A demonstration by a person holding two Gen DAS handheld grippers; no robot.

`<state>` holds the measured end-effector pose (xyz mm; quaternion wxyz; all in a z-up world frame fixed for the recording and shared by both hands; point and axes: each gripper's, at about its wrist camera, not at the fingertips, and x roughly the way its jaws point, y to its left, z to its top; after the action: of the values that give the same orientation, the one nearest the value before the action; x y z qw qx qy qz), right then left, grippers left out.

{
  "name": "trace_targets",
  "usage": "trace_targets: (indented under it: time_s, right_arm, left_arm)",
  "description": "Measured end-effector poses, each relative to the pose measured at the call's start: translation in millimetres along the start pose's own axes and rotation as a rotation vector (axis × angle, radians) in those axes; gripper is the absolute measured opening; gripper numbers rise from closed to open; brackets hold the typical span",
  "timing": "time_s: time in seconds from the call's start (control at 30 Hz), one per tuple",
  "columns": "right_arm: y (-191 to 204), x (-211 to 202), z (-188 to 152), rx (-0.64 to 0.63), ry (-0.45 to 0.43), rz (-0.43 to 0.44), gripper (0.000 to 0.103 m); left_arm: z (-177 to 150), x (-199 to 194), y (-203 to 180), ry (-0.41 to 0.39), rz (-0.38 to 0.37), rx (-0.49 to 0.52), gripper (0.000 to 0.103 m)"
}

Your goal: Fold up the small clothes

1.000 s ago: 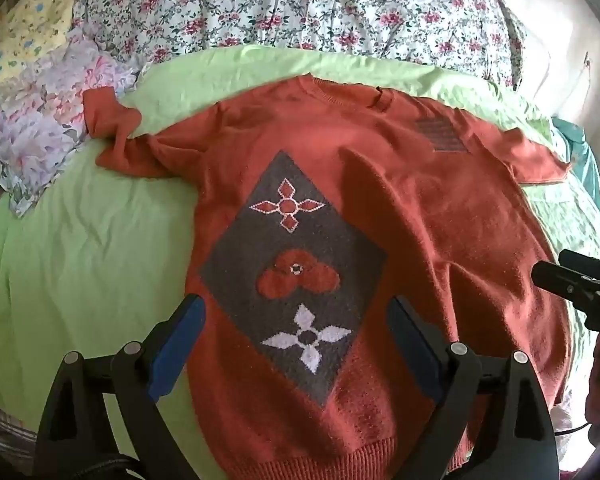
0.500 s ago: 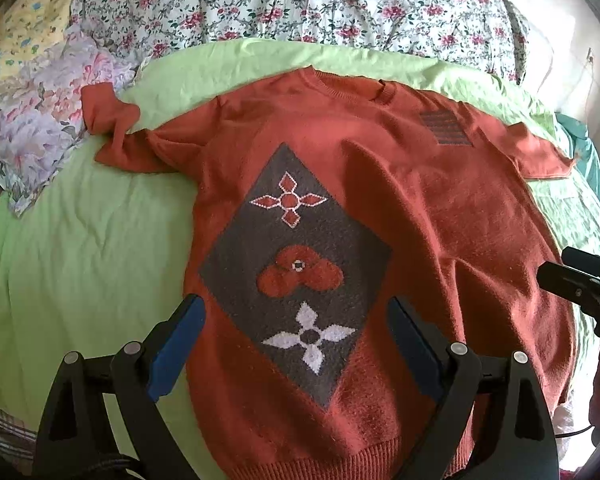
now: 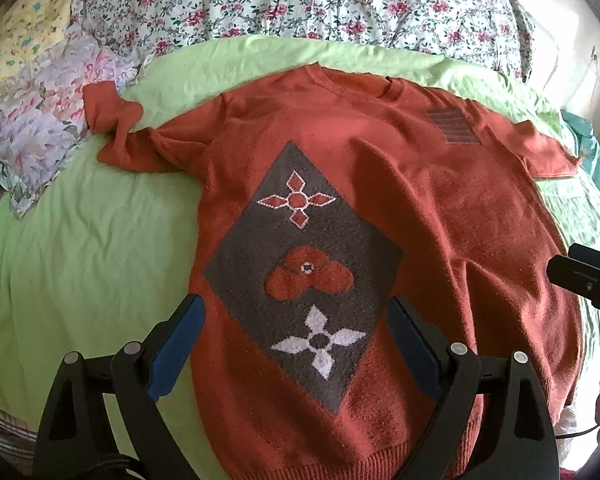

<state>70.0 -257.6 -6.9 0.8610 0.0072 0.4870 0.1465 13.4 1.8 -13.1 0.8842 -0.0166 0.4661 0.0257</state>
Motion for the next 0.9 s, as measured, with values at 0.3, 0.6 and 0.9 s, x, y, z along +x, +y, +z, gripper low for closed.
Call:
trace_targets:
  time_s: [0.3, 0.6, 0.9]
  right_arm:
    - [0, 5, 8, 0.048, 0.039, 0.079, 0.102]
    - [-13, 11, 14, 0.076, 0.061, 0.077, 0.102]
    - [-47, 18, 22, 0.169, 0.054, 0.093, 0.102]
  left_arm:
    - [5, 9, -2, 0.036, 0.023, 0.000, 0.093]
    - [11, 18, -10, 0.044, 0.052, 0.017, 0.093]
    - [22, 33, -19, 0.074, 0.005, 0.001, 0.092]
